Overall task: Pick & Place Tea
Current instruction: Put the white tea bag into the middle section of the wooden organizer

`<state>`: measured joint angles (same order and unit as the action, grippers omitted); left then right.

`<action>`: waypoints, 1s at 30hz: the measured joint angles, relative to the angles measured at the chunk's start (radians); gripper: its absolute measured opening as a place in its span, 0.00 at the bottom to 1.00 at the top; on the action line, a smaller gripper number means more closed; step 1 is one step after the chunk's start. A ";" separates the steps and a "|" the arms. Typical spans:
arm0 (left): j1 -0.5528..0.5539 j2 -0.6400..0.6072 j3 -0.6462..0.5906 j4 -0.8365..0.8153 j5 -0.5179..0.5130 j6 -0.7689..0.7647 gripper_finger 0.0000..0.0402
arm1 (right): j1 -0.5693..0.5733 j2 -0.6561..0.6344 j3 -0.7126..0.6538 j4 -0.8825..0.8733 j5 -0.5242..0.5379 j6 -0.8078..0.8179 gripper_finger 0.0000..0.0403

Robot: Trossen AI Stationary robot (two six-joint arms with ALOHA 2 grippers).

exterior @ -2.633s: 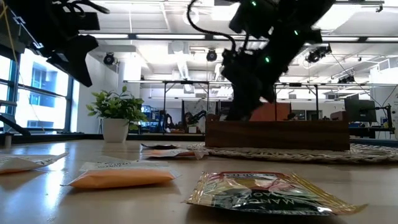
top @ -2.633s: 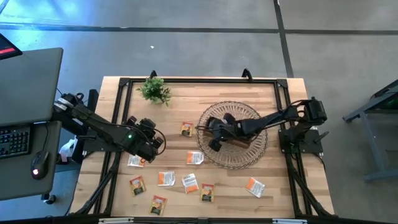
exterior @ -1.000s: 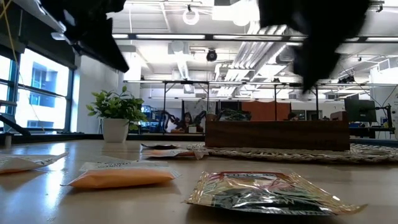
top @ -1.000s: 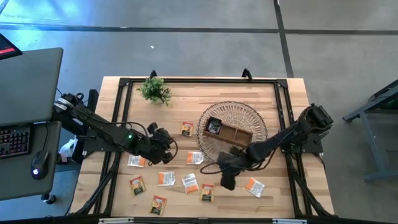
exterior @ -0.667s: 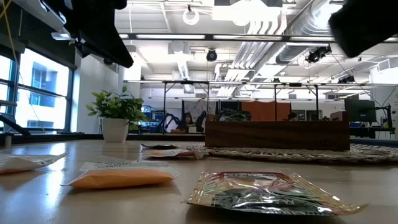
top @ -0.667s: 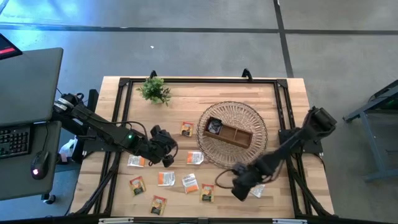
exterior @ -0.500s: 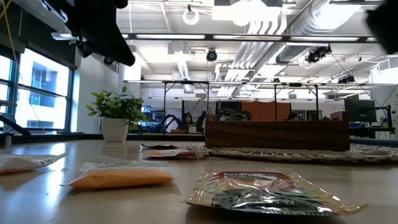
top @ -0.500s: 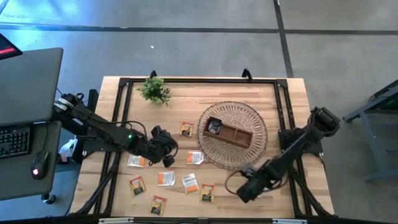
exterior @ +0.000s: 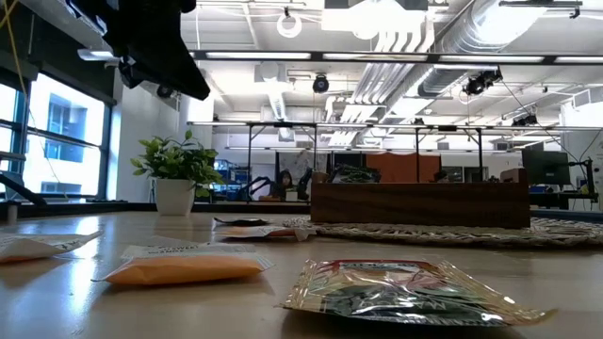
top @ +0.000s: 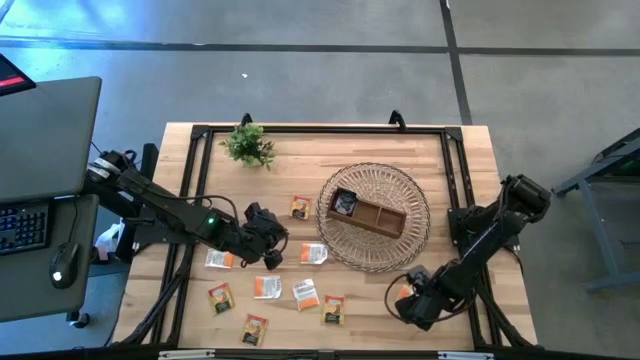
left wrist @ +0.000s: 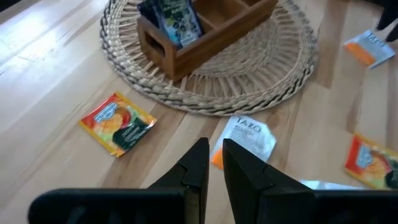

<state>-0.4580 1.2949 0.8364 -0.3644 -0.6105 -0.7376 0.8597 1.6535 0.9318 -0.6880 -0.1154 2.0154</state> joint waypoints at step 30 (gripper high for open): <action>0.000 -0.001 0.000 0.020 0.055 0.000 0.11 | 0.004 0.031 -0.081 0.090 0.006 -0.007 0.36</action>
<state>-0.4583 1.2942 0.8368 -0.3443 -0.5560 -0.7376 0.8639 1.6840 0.8512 -0.5985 -0.1089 2.0083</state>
